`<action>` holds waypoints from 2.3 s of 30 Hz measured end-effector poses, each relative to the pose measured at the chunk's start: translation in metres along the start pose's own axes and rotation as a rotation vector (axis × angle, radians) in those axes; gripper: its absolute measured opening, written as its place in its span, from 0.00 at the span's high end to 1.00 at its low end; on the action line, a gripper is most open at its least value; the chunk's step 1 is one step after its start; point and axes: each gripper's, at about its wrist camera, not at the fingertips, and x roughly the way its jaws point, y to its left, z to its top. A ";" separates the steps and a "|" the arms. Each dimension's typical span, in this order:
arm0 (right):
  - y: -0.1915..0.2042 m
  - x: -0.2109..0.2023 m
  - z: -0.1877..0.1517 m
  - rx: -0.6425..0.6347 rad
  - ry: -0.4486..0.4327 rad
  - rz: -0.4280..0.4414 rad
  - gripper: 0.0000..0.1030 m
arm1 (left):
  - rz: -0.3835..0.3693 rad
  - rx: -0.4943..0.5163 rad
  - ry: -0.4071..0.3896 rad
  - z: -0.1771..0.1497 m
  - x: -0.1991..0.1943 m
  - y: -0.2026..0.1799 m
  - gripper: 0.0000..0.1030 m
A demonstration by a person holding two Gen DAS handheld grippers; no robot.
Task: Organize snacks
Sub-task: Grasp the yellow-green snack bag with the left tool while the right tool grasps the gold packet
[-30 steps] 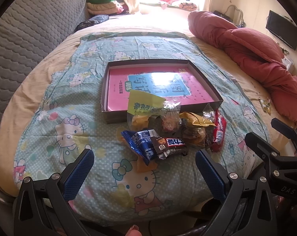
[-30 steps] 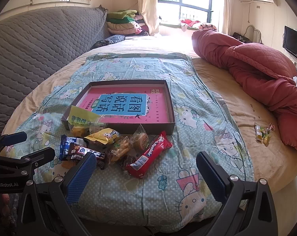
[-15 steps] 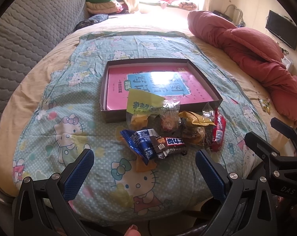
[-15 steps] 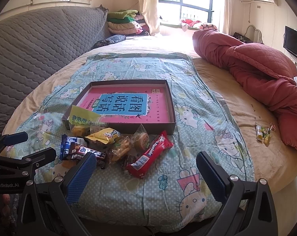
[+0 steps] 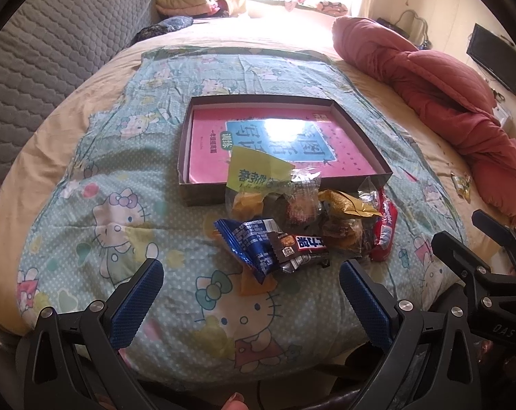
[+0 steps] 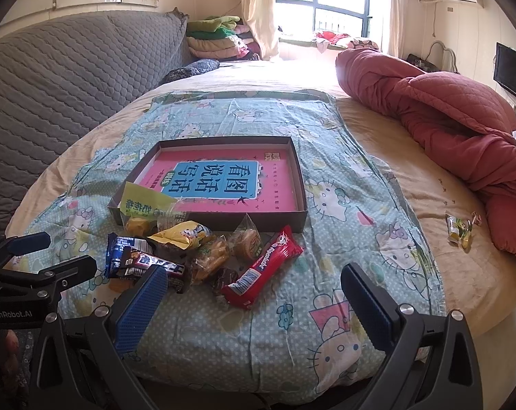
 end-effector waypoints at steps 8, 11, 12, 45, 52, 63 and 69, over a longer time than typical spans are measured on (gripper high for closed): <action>-0.004 0.003 -0.001 0.017 0.009 0.015 0.01 | -0.019 -0.030 0.033 0.000 0.008 0.010 0.01; -0.006 0.004 -0.001 0.020 0.013 0.023 0.01 | -0.023 -0.054 0.052 -0.001 0.013 0.018 0.01; -0.006 0.005 -0.001 0.021 0.015 0.025 0.01 | -0.024 -0.060 0.059 -0.001 0.015 0.020 0.01; 0.039 0.064 0.008 -0.140 0.055 0.112 0.01 | -0.121 -0.023 0.063 0.026 0.062 0.039 0.01; 0.047 0.079 0.015 -0.173 0.028 0.094 0.05 | -0.134 -0.034 0.063 0.032 0.073 0.046 0.02; 0.061 0.094 0.019 -0.247 0.039 0.133 0.49 | -0.194 -0.026 0.091 0.040 0.091 0.046 0.27; 0.056 0.105 0.024 -0.217 0.069 0.158 0.61 | -0.227 -0.003 0.105 0.043 0.100 0.043 0.35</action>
